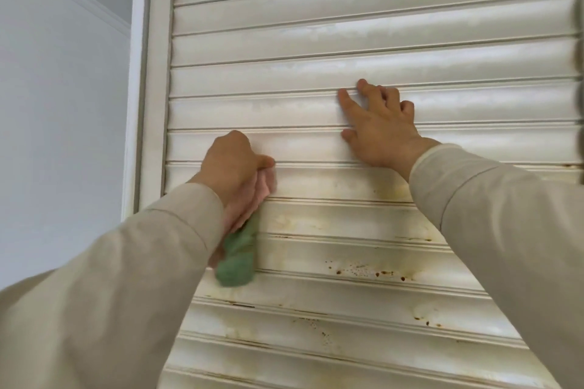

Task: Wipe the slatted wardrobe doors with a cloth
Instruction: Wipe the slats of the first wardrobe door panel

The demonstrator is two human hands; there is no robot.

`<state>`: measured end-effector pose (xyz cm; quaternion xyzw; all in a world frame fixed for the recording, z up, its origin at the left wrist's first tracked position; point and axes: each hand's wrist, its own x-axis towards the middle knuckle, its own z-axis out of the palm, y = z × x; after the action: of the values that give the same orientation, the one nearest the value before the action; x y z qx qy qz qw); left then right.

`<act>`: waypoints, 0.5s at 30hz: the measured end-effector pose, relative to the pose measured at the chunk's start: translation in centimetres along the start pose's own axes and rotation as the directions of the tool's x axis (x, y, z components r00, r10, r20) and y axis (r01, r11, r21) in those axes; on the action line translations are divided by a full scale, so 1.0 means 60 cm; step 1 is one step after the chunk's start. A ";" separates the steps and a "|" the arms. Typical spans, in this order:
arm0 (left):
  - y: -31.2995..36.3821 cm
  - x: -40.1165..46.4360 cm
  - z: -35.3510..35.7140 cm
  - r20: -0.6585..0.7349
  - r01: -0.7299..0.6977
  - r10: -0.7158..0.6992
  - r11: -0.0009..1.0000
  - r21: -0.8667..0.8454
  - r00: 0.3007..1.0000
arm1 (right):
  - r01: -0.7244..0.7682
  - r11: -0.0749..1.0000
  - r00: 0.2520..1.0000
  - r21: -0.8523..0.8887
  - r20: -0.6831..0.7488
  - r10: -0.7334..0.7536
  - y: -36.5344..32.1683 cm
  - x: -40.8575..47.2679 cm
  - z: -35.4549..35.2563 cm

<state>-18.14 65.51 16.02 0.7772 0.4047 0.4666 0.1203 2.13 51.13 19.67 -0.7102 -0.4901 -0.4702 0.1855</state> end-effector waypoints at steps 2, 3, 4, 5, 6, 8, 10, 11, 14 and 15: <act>0.014 -0.023 -0.001 0.038 -0.013 0.012 0.999 0.034 0.999 | 0.018 1.000 1.000 -0.022 -0.001 -0.018 -0.001 0.002 0.003; 0.029 -0.028 0.000 0.031 -0.011 0.011 1.000 0.015 0.999 | 0.019 0.999 1.000 -0.030 -0.007 -0.019 0.003 0.004 0.004; 0.041 -0.030 0.005 0.021 -0.011 0.011 1.000 0.008 1.000 | 0.018 0.999 1.000 -0.033 -0.009 -0.018 0.001 0.005 0.007; 0.056 -0.027 0.012 0.023 -0.011 0.011 0.999 -0.037 1.000 | 0.019 0.999 1.000 -0.036 -0.010 -0.019 0.001 0.006 0.008; 0.070 -0.024 0.027 0.015 -0.037 0.038 0.998 -0.060 0.999 | 0.022 0.999 1.000 -0.040 -0.008 -0.022 0.001 0.007 0.009; 0.111 -0.029 0.058 -0.003 -0.109 0.109 0.994 0.019 0.994 | 0.041 0.999 0.999 -0.028 0.006 -0.041 0.004 0.008 0.008; 0.155 -0.035 0.097 -0.011 -0.191 0.192 0.980 0.053 0.981 | 0.063 0.997 0.998 0.036 0.028 -0.064 0.011 0.008 0.001; 0.171 -0.037 0.113 -0.004 -0.229 0.229 0.972 0.052 0.973 | 0.070 0.995 0.996 0.076 0.041 -0.073 0.015 0.008 -0.003; 0.203 -0.051 0.139 0.022 -0.248 0.247 0.966 0.072 0.969 | 0.099 0.988 0.992 0.119 0.071 -0.108 0.040 0.000 -0.017; 0.199 -0.052 0.136 0.021 -0.227 0.226 0.971 0.082 0.974 | 0.113 0.987 0.989 0.116 0.081 -0.123 0.045 -0.001 -0.020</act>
<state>-5.98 57.08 16.44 0.8253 0.3320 0.4554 0.0361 3.89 49.01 20.71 -0.6884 -0.5646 -0.4205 0.1746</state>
